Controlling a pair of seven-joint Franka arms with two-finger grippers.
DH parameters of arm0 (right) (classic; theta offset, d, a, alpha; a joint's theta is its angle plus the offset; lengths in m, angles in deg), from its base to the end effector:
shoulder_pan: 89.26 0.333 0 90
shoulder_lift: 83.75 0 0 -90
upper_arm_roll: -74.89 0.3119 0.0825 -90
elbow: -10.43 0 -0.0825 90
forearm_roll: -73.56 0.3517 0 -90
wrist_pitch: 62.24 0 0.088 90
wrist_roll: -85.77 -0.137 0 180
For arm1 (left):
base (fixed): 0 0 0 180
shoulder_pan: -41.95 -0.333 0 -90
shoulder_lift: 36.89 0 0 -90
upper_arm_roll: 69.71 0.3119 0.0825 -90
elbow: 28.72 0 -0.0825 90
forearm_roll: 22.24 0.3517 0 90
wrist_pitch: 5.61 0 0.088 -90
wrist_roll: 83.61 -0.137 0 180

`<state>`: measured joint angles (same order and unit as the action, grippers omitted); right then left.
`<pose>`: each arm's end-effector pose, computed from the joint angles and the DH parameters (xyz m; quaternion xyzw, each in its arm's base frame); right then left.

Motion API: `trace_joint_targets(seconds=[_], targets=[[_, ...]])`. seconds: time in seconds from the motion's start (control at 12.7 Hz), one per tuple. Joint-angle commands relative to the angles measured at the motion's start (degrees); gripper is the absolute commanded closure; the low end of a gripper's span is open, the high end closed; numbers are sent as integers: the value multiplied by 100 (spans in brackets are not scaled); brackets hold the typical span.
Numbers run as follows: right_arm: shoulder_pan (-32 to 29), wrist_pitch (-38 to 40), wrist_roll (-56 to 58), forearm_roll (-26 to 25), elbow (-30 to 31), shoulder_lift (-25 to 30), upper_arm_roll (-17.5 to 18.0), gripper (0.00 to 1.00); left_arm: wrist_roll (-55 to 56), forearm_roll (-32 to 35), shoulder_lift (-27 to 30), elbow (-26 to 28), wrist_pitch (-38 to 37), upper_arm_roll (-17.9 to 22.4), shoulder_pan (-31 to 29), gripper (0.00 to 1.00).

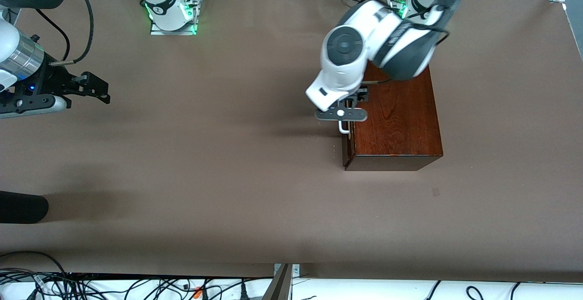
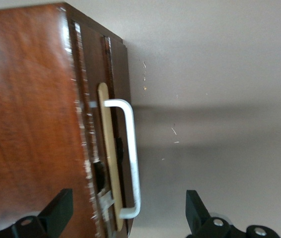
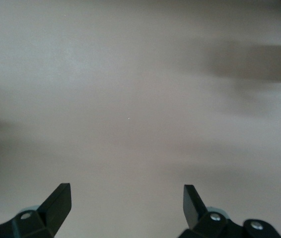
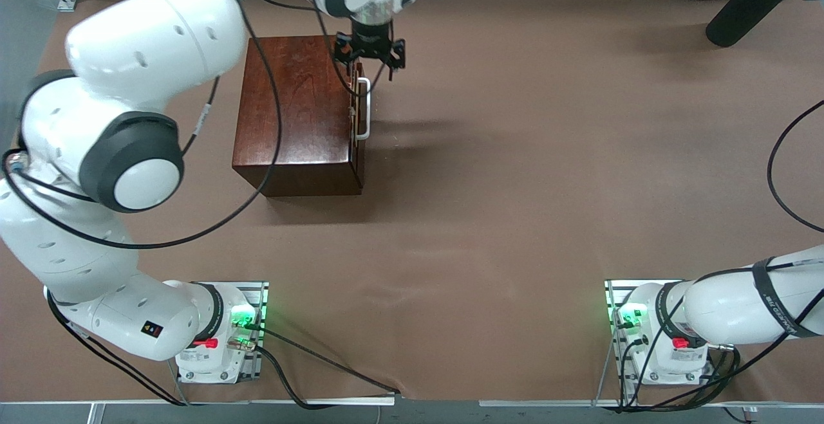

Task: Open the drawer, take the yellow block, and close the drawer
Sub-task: 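Move the left gripper over the box and grasp the white drawer handle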

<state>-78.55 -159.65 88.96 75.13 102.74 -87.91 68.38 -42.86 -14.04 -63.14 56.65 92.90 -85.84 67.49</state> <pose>0.5519 0.0459 0.5452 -0.9979 -0.0630 -0.0084 0.0096 0.4922 -0.3838 0.3784 -0.9943 0.0187 0.0746 0.0740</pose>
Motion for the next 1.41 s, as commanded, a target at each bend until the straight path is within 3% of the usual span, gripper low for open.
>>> trace_joint_targets(seconds=[0.0,0.39,0.55,1.34], targets=[[-8,91,-12,89,-99,-33,-9,0,494,794,-327,-92,20,40,441,0],[-8,91,-20,89,-99,-33,-9,0,847,1016,-696,-3,450,49,548,0],[-8,91,-20,80,-99,-24,-9,0,847,1393,-776,5,459,32,583,0],[-8,91,-29,89,-99,-24,-9,0,1155,1421,-1031,5,468,40,601,0]])
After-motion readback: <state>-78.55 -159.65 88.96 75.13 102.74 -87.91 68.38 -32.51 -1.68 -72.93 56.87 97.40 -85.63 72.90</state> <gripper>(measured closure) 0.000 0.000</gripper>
